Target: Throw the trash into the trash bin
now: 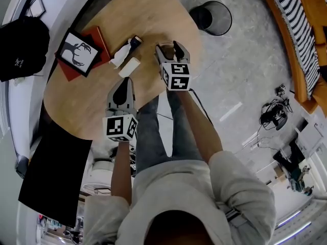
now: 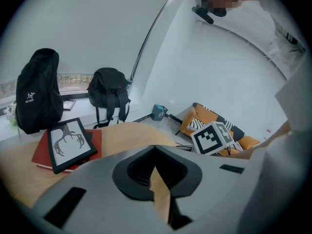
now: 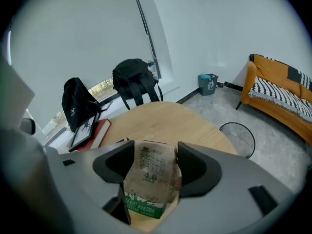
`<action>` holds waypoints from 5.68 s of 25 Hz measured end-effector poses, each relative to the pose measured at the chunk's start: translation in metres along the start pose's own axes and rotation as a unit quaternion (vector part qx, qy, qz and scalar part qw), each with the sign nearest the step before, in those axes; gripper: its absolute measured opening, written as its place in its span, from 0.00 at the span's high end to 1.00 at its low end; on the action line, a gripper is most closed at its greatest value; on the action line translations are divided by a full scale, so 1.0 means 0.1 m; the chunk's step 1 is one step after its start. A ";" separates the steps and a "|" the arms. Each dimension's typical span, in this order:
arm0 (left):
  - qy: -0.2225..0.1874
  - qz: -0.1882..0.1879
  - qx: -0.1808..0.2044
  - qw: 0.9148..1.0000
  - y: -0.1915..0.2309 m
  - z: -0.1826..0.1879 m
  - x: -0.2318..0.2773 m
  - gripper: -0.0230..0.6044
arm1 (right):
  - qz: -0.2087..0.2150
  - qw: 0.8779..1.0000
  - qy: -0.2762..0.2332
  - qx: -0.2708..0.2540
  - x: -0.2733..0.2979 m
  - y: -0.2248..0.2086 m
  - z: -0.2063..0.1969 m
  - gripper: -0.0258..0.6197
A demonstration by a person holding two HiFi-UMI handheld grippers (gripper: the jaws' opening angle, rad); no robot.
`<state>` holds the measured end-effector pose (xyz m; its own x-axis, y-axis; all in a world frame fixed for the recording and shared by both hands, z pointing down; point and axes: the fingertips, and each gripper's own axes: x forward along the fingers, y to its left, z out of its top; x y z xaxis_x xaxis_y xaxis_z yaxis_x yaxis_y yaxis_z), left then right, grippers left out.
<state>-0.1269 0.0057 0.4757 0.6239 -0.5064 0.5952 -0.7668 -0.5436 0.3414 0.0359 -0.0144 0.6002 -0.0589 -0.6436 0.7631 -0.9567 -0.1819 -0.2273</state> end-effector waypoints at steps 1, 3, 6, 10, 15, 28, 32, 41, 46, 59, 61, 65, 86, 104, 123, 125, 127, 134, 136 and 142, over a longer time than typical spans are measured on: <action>0.000 -0.006 0.006 1.000 -0.06 0.03 0.04 0.93 | 0.001 1.000 -0.011 0.005 -0.10 -0.04 0.02 0.50; 0.001 -0.020 0.019 1.000 -0.19 0.07 0.14 0.93 | -0.003 0.999 -0.033 0.018 -0.31 -0.15 0.03 0.50; 0.002 -0.040 0.037 0.998 -0.44 0.13 0.29 0.93 | -0.021 0.998 -0.054 0.030 -0.63 -0.44 -0.01 0.50; 0.007 -0.069 0.063 0.996 -0.87 0.21 0.54 0.93 | -0.052 0.995 -0.070 0.056 -1.05 -0.97 -0.10 0.50; 0.012 -0.108 0.093 0.990 -1.46 0.26 0.90 0.93 | -0.102 0.987 -0.085 0.089 -1.53 -1.70 -0.24 0.50; 0.029 -0.178 0.150 0.972 -2.61 0.33 1.63 0.93 | -0.168 0.969 -0.095 0.153 -2.18 -2.71 -0.62 0.50; 0.032 -0.179 0.159 0.971 -2.68 0.36 1.75 0.93 | -0.160 0.970 -0.097 0.154 -2.02 -2.80 -0.56 0.50; 0.027 -0.162 0.150 0.975 -2.59 0.47 1.77 0.93 | -0.131 0.978 -0.098 0.128 -1.16 -3.03 -0.08 0.50; 0.020 -0.159 0.138 0.977 -2.57 0.51 1.69 0.93 | -0.129 0.980 -0.092 0.120 -0.75 -3.25 0.18 0.50; 0.018 -0.154 0.122 0.980 -2.50 0.56 1.68 0.93 | -0.117 0.984 -0.091 0.098 -0.27 -3.61 0.67 0.47; 0.018 -0.151 0.120 0.981 -2.48 0.55 1.67 0.93 | -0.112 0.984 -0.100 0.092 -0.38 -3.52 0.64 0.47; 0.012 -0.150 0.119 0.982 -2.48 0.57 1.68 0.93 | -0.099 0.984 -0.111 0.093 -0.59 -3.34 0.55 0.47; -0.061 0.020 0.023 0.998 -0.65 0.50 0.51 0.93 | 0.080 0.992 -0.044 -0.084 -0.49 -0.73 0.23 0.47; -0.101 0.128 -0.066 0.984 0.59 0.06 -0.62 0.93 | 0.227 0.939 0.111 -0.232 0.09 1.19 -0.89 0.47; -0.111 0.124 -0.078 0.983 0.79 0.04 -0.73 0.93 | 0.280 0.918 0.132 -0.249 -0.20 1.54 -1.01 0.88; -0.109 0.116 -0.074 0.984 0.71 0.04 -0.68 0.93 | 0.288 0.918 0.121 -0.246 -0.30 1.57 -0.97 0.90; -0.107 0.108 -0.068 0.986 0.64 0.06 -0.62 0.93 | 0.290 0.921 0.106 -0.239 -0.38 1.57 -0.91 0.91; -0.101 0.087 -0.046 0.990 0.38 0.18 -0.46 0.93 | 0.299 0.929 0.060 -0.211 -0.57 1.52 -0.61 0.91; -0.099 0.081 -0.040 0.991 0.31 0.21 -0.40 0.93 | 0.301 0.931 0.043 -0.204 -0.62 1.50 -0.50 0.91; -0.092 0.064 -0.024 0.993 0.05 0.29 -0.17 0.93 | 0.270 0.948 0.003 -0.171 -0.65 1.11 -0.15 0.91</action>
<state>-0.1370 -0.0079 0.4460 0.5348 -0.6858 0.4936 -0.8450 -0.4367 0.3088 -0.0710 0.0180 0.5347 -0.5662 -0.5705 0.5950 -0.8234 0.4243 -0.3768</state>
